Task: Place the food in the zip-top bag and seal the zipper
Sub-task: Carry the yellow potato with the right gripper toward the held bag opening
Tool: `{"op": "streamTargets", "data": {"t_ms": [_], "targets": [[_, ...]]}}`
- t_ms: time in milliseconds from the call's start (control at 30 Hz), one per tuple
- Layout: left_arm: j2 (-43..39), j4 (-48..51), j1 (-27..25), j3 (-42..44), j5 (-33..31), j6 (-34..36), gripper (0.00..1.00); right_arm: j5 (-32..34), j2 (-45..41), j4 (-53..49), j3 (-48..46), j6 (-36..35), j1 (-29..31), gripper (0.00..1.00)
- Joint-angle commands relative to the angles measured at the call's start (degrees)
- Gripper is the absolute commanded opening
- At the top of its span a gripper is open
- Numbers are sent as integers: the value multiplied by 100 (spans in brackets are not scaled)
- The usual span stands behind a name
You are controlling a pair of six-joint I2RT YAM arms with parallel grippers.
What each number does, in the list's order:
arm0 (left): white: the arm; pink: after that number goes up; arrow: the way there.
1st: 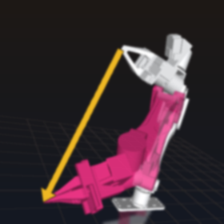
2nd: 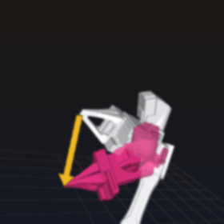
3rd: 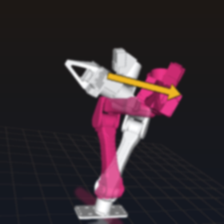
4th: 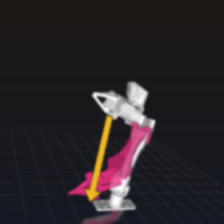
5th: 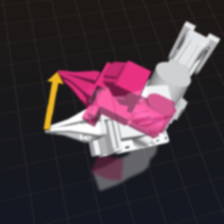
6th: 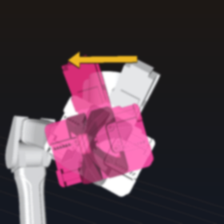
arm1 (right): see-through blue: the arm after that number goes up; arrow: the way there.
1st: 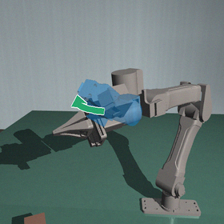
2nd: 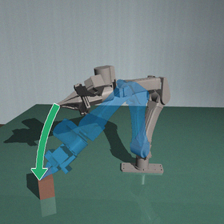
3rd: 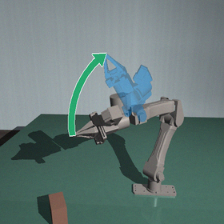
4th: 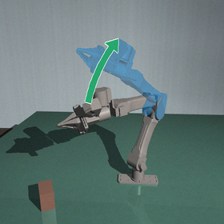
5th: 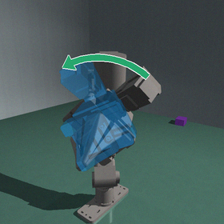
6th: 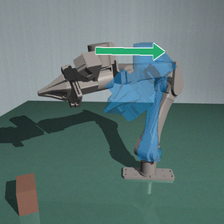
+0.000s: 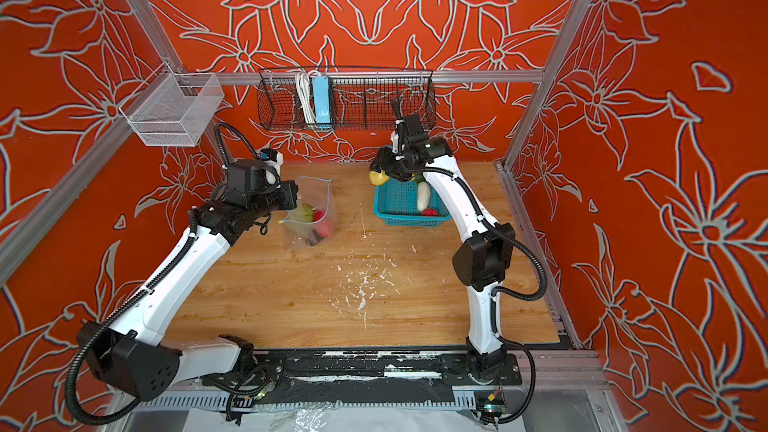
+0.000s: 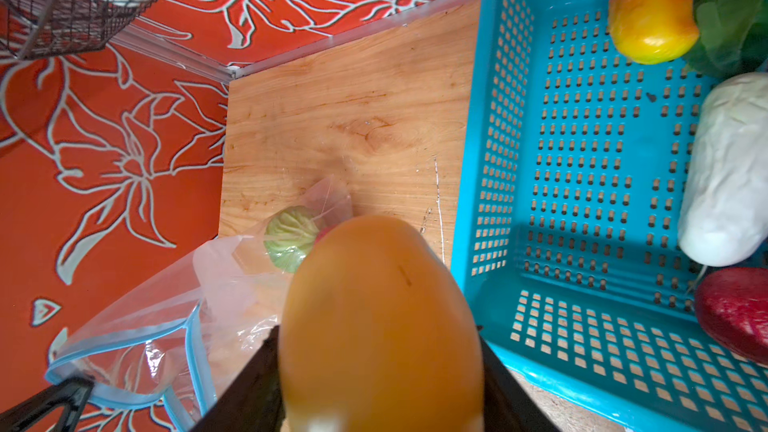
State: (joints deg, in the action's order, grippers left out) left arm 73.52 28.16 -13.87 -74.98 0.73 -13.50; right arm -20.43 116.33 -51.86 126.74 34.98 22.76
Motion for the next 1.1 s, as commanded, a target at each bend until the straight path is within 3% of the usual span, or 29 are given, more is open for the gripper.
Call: {"op": "streamTargets", "data": {"t_ms": [0,1067], "targets": [[-132,-89,25,36,32,-19,0,58,-255,94,-35,53,125,43],[-127,-100,24,45,19,-8,0,399,-660,951,-304,289,1286,43]]}}
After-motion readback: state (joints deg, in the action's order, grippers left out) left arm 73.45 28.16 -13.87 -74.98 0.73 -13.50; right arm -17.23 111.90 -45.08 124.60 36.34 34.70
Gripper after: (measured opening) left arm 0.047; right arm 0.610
